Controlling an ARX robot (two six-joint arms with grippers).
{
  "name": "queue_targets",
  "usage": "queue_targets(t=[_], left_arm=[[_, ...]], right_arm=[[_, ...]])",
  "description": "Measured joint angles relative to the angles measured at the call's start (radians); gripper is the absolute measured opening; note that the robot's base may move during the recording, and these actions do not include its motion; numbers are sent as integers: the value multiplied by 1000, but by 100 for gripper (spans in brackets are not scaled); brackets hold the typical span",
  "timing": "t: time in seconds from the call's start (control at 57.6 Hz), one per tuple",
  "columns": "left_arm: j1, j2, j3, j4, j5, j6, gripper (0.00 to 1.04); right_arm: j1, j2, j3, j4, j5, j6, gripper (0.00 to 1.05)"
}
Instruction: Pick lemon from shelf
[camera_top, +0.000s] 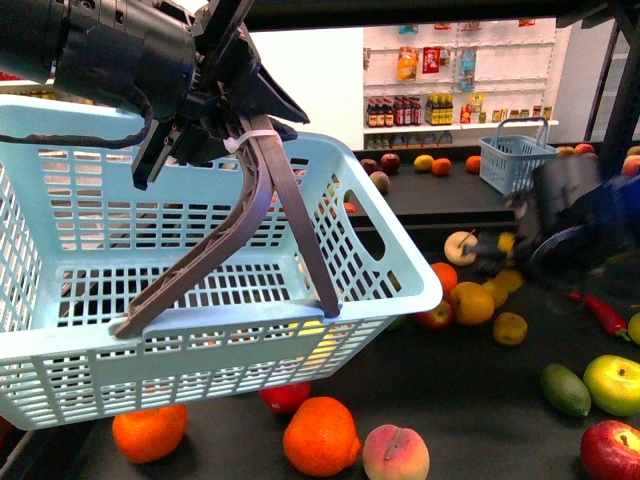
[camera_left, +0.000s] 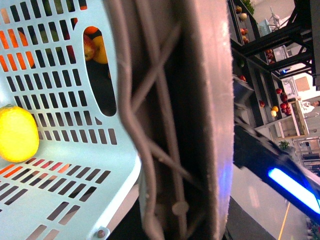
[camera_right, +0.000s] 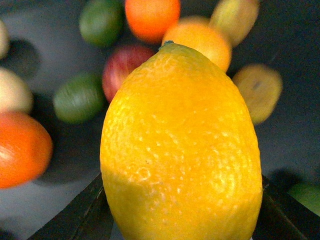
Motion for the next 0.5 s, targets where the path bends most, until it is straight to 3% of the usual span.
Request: queue_targets(t=[0.191, 0.503], left_arm=[[-1, 0, 0, 0, 2, 0, 13], [-1, 0, 0, 0, 3, 0, 13]], right_arm=[[8, -240, -217, 27, -101, 1, 63], [171, -566, -419, 27, -216, 53, 62]])
